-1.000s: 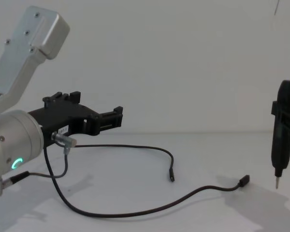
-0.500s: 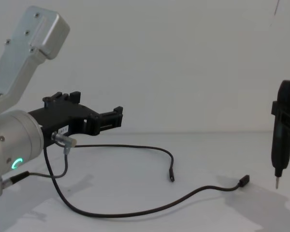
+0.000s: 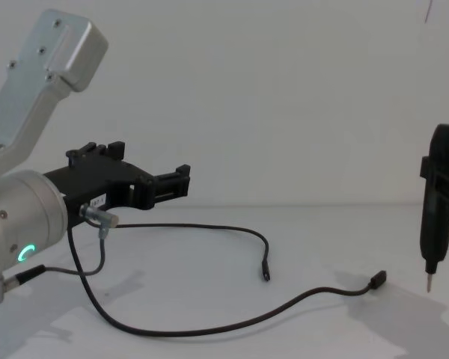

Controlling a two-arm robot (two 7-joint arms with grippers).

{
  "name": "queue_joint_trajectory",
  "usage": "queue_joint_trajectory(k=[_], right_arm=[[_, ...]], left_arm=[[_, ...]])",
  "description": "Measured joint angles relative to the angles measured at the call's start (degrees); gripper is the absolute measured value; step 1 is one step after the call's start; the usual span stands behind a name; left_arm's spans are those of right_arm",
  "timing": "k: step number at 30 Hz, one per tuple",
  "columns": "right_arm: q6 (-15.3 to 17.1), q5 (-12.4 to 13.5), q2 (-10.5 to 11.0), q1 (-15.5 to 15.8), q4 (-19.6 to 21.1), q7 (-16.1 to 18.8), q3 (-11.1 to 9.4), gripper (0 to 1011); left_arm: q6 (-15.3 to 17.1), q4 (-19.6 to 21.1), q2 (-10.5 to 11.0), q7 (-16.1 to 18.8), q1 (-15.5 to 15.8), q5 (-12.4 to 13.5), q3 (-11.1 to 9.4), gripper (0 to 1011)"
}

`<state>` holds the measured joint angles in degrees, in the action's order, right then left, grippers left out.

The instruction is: Pick up the data cable with the one hand.

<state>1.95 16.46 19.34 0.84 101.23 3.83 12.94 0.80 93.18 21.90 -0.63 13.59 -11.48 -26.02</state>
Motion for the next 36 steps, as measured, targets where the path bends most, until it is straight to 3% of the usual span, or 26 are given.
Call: queue_joint_trajectory(k=[8, 14, 24, 36], right_arm=[[0.0, 0.0, 0.0, 0.0, 0.0, 0.0, 0.0, 279], [0.0, 0.0, 0.0, 0.0, 0.0, 0.0, 0.0, 279], [0.0, 0.0, 0.0, 0.0, 0.0, 0.0, 0.0, 279], [0.0, 0.0, 0.0, 0.0, 0.0, 0.0, 0.0, 279]], left_arm=[[0.1, 0.0, 0.1, -0.5, 0.1, 0.0, 0.0, 1001], [1.1, 0.5, 1.1, -3.3, 0.4, -1.0, 0.0, 1001], [4.8, 2.0, 3.9, -10.5, 1.3, -3.9, -0.3, 1001], [11.8, 4.0, 7.7, -21.2, 4.0, -8.2, -1.5, 1001]])
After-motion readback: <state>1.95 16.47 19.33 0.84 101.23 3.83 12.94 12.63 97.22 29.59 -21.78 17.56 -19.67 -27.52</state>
